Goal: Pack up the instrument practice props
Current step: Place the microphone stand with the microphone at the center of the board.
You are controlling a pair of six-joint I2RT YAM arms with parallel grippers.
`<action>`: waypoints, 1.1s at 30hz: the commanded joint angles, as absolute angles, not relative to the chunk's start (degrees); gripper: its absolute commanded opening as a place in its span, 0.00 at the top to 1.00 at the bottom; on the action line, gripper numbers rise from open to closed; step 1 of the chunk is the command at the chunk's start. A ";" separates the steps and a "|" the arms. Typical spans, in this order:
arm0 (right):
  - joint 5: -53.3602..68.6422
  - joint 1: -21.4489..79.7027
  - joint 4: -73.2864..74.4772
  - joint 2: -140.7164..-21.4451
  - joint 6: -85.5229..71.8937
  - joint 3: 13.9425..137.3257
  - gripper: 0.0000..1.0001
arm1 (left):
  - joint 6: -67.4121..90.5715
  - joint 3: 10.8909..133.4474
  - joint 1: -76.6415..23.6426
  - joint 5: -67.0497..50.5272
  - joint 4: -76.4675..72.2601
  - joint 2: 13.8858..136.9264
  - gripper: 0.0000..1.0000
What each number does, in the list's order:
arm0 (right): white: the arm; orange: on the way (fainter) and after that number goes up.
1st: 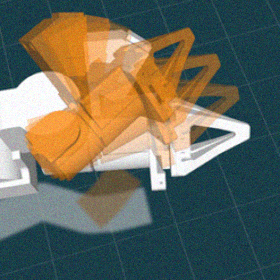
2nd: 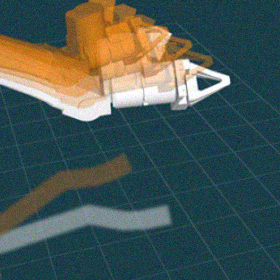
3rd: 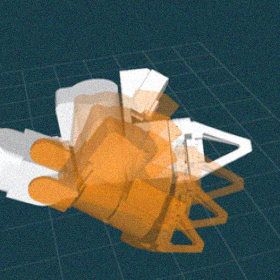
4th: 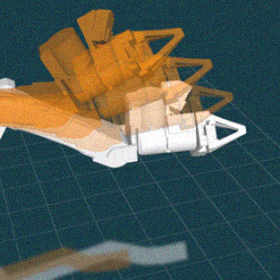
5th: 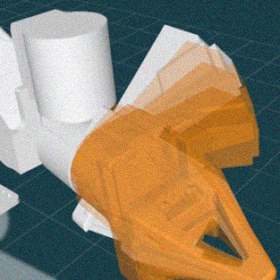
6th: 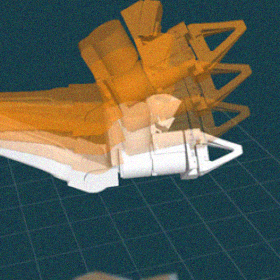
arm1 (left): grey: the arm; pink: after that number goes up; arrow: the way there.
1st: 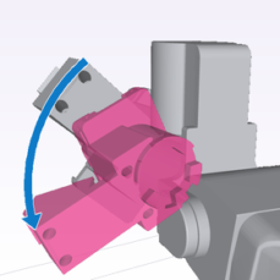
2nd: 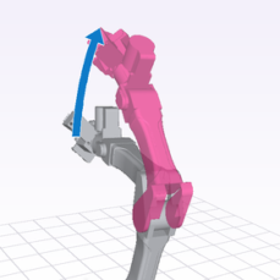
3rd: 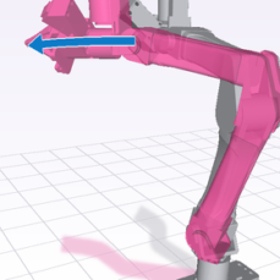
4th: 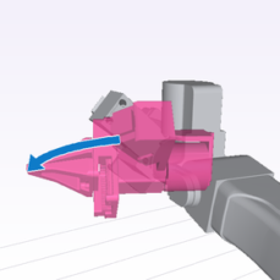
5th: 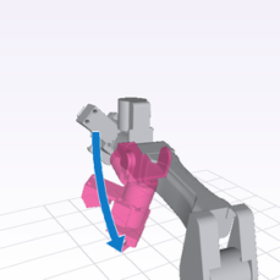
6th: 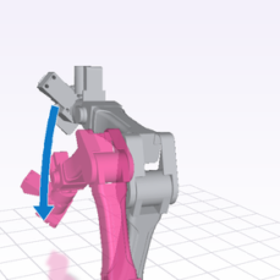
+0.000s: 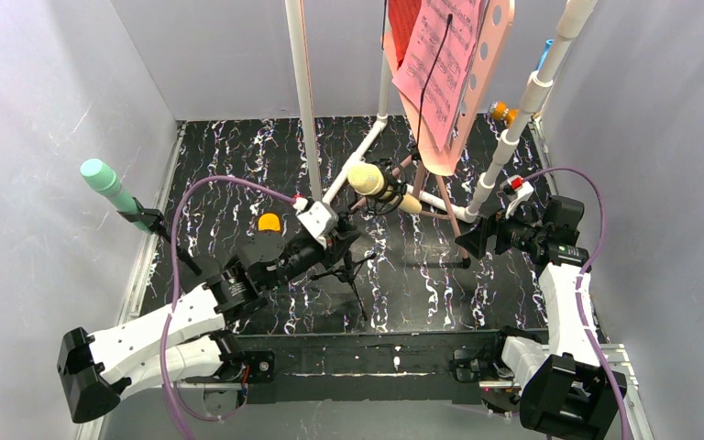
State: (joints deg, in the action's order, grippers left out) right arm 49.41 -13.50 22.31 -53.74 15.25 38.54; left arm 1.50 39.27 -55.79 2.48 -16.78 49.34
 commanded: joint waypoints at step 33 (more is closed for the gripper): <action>50.27 -13.84 20.13 -53.88 16.08 38.41 0.00 | -6.82 45.24 -67.94 29.46 -42.26 67.19 1.00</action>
State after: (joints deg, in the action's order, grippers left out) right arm 49.43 -13.50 22.26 -54.02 15.27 38.54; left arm -8.10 42.19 -67.51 24.93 -33.34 67.96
